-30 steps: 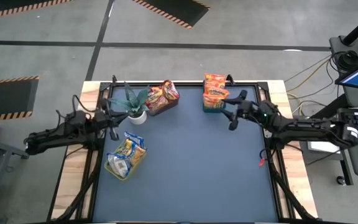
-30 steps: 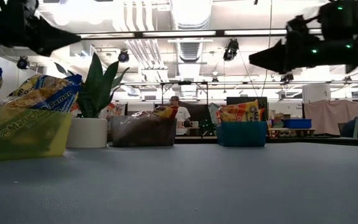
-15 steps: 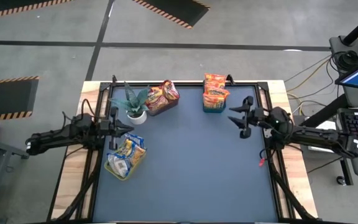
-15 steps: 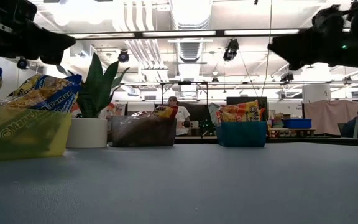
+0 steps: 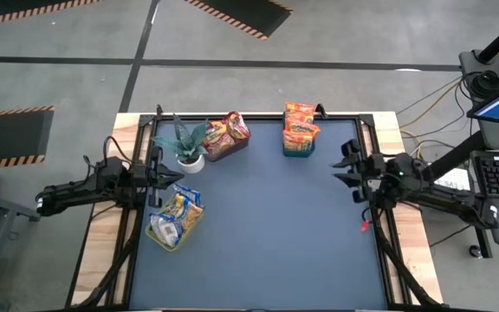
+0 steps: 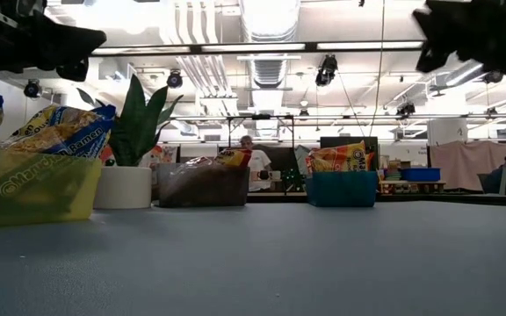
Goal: Sort Maruchan noodles
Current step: Return to Home Position
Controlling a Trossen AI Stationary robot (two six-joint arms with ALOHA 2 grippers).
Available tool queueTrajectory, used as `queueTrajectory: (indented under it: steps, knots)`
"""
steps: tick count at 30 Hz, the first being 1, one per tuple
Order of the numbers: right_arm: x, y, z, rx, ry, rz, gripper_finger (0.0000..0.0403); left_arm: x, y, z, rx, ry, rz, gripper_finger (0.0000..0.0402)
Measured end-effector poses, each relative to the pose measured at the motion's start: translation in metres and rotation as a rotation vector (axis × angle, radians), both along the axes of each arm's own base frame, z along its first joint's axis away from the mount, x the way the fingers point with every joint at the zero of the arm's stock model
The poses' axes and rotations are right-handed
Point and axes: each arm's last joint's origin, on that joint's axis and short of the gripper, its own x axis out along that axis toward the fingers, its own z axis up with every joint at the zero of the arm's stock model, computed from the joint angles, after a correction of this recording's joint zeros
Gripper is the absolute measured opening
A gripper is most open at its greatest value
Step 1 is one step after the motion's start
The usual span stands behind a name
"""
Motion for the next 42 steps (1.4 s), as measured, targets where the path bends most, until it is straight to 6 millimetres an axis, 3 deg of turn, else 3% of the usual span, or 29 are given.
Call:
queueTrajectory:
  steps: [10,26,33,42]
  knots:
    - [-0.004,0.002,0.003,0.058,-0.014,0.048,0.0082,0.001,0.0,0.0,-0.001,0.008,0.0,0.0]
    - [-0.005,0.007,-0.001,-0.02,-0.003,0.031,0.0085,0.001,0.0,-0.001,-0.002,0.012,0.001,0.0]
    - [-0.007,0.007,-0.01,0.044,0.049,-0.167,0.0077,0.001,0.0,-0.001,-0.002,0.013,0.001,0.0]
    - [-0.006,0.001,-0.04,0.132,0.334,-0.352,0.0089,0.001,0.0,-0.001,-0.003,0.014,0.001,0.0]
